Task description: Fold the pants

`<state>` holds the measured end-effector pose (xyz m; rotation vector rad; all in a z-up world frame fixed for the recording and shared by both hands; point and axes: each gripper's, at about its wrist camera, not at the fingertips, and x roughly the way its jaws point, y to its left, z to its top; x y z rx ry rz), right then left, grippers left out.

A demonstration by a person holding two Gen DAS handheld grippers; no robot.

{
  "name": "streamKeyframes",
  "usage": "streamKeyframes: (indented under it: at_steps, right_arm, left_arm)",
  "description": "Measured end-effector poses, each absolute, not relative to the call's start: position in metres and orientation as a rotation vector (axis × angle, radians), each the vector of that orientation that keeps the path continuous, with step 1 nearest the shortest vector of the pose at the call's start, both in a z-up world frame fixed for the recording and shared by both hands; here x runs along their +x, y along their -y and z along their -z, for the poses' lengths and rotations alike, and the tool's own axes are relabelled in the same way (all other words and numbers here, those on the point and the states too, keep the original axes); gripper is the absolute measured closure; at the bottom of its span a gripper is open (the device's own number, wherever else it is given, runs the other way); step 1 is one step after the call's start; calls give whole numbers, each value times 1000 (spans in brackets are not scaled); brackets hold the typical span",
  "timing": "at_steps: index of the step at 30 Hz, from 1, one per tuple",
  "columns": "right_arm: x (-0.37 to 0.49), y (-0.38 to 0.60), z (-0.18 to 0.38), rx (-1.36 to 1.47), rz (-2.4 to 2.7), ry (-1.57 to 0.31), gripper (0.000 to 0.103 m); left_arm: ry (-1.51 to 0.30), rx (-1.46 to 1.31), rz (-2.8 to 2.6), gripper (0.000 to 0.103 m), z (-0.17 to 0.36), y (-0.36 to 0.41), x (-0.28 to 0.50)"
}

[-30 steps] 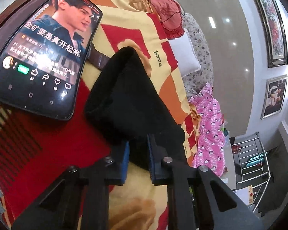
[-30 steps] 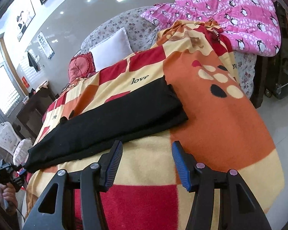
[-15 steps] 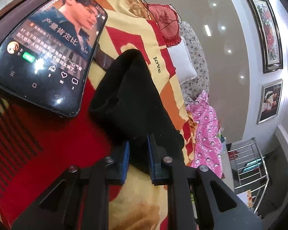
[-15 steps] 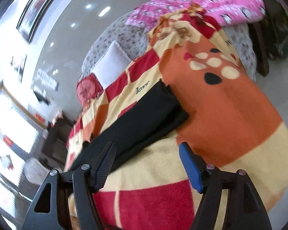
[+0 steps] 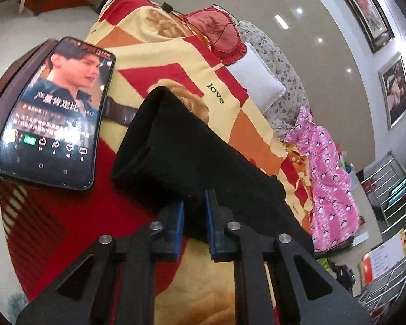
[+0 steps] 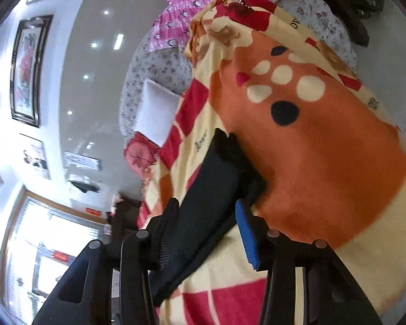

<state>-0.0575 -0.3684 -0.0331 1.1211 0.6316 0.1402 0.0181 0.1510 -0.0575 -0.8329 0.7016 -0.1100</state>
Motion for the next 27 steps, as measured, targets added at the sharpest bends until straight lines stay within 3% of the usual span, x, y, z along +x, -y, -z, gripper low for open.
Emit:
streamKeyframes:
  at_steps: [10, 11, 12, 13, 19, 23, 27]
  right_arm:
    - [-19, 371, 53, 1107, -94, -707, 66]
    - [-16, 370, 54, 1095, -103, -716, 76]
    - [-14, 368, 55, 1082, -109, -728, 94]
    - [-12, 367, 55, 1061, -101, -738, 99]
    - [-26, 360, 22, 995, -158, -630, 99]
    - [-25, 361, 53, 998, -84, -745, 99]
    - [-27, 361, 58, 982, -73, -735, 100]
  left_arm:
    - [-710, -802, 106, 93, 54, -151, 21]
    - [-709, -792, 104, 94, 52, -150, 21]
    - [-708, -782, 106, 95, 49, -150, 22]
    - [-704, -775, 107, 96, 45, -151, 24]
    - [-626, -772, 121, 97, 15, -167, 23]
    - [-771, -782, 75, 98, 54, -164, 31]
    - [-765, -760, 71, 98, 59, -162, 26]
